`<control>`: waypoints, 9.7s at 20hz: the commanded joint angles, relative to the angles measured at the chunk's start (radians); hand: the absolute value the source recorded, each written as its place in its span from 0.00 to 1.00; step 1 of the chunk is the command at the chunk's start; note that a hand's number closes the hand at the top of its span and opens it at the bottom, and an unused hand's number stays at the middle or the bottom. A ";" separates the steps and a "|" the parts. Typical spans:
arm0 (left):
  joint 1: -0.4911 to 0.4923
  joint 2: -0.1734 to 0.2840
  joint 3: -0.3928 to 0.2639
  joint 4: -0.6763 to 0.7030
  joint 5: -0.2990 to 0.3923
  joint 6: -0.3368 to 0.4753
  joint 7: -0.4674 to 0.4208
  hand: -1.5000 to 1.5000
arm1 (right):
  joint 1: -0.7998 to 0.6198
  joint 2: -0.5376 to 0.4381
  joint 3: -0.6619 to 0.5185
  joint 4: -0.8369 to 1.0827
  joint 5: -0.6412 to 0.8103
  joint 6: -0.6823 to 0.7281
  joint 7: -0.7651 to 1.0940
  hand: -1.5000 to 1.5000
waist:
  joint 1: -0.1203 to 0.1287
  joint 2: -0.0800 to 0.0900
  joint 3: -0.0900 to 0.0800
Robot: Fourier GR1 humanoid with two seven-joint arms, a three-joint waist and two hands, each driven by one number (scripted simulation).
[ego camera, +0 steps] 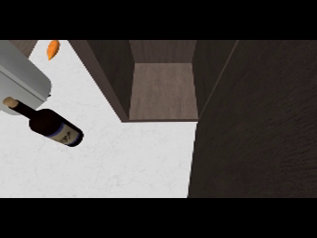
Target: Pick up the wine, place it into the cabinet and close the cabinet
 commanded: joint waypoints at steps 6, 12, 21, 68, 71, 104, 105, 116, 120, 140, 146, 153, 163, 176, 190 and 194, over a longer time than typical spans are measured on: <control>0.051 0.059 0.122 0.163 0.052 -0.158 -0.104 0.00 | 0.033 -0.025 0.024 -0.226 -0.006 -0.022 0.108 0.00 | -0.002 0.001 0.000; 0.112 0.062 0.175 0.231 0.048 -0.216 -0.161 0.00 | -0.009 -0.036 0.017 -0.270 -0.003 -0.061 0.183 0.00 | -0.004 0.000 -0.001; 0.161 0.032 0.160 0.421 -0.020 -0.347 -0.319 0.00 | -0.034 -0.019 0.074 -0.228 0.042 -0.088 0.144 0.00 | -0.011 0.002 -0.001; 0.089 0.004 0.049 1.446 -0.486 -0.576 -1.147 0.00 | -0.003 -0.117 0.109 -0.290 0.039 -0.143 0.141 0.00 | -0.022 0.002 -0.002; 0.092 -0.010 0.031 1.495 -0.513 -0.576 -1.197 0.00 | -0.028 -0.130 0.039 -0.279 -0.018 -0.129 0.138 0.00 | -0.018 0.003 -0.001; -0.070 -0.068 0.112 1.851 -0.411 -0.655 -1.358 1.00 | -0.044 -0.143 0.012 -0.246 -0.043 -0.137 0.132 0.00 | -0.009 0.003 0.000; -0.079 -0.065 0.121 1.866 -0.396 -0.662 -1.338 1.00 | -0.014 -0.133 0.060 -0.224 -0.009 -0.130 0.091 0.00 | -0.009 0.003 0.000; -0.098 -0.118 0.056 1.770 -0.454 -0.539 -1.408 1.00 | 0.017 -0.120 0.020 -0.213 -0.031 -0.121 0.066 0.00 | -0.002 -0.001 0.001; 0.056 -0.204 0.085 1.689 -0.428 -0.456 -1.575 1.00 | 0.007 -0.118 0.049 -0.176 -0.014 -0.114 0.040 0.00 | 0.011 -0.006 0.001; 0.373 -0.376 -0.388 0.815 -0.221 -0.086 -1.263 1.00 | 0.012 -0.121 -0.018 -0.137 -0.072 -0.099 -0.001 0.00 | 0.009 -0.005 0.003; 0.323 -0.376 -0.559 0.620 -0.245 0.161 -1.093 1.00 | -0.003 -0.091 0.063 -0.151 -0.003 -0.121 0.030 0.00 | 0.003 -0.004 0.001; 0.118 -0.376 -0.628 0.695 -0.194 0.400 -0.996 1.00 | 0.000 -0.118 -0.005 -0.213 -0.055 -0.094 0.084 0.00 | -0.011 0.001 0.001; -0.003 -0.376 -0.706 0.927 -0.162 0.547 -1.088 1.00 | 0.058 -0.128 -0.088 -0.201 -0.146 -0.017 0.037 0.00 | -0.020 0.004 0.001; -0.092 -0.376 -0.751 1.230 0.019 0.533 -1.299 1.00 | 0.031 -0.098 -0.069 -0.208 -0.123 -0.028 0.080 0.00 | -0.023 0.007 -0.001; -0.249 -0.376 -0.736 1.448 0.251 0.500 -1.383 1.00 | 0.060 -0.078 -0.082 -0.205 -0.120 -0.007 0.058 0.00 | -0.025 0.005 0.000; -0.288 -0.376 -0.734 1.504 0.290 0.493 -1.420 1.00 | 0.066 -0.066 -0.068 -0.198 -0.130 0.008 0.040 0.00 | -0.031 0.005 0.000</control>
